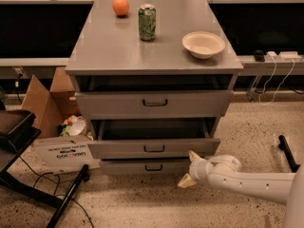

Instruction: Close middle drawer

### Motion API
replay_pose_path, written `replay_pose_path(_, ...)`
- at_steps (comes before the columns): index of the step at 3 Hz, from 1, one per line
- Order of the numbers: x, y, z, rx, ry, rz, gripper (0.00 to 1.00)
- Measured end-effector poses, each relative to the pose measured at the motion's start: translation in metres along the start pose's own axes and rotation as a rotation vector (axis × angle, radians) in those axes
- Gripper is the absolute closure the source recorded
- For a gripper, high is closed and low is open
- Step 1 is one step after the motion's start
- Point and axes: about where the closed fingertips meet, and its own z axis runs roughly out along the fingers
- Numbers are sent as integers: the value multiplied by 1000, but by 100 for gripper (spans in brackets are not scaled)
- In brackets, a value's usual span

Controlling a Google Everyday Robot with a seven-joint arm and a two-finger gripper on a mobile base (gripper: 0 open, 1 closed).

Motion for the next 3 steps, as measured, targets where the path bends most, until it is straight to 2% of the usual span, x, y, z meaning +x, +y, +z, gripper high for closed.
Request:
replay_pose_path(1, -4, -9, 18, 1, -10, -24, 45)
replay_pose_path(2, -14, -41, 44, 26, -9, -79, 76)
replay_pose_path(3, -19, -65, 46, 60, -6, -102, 98)
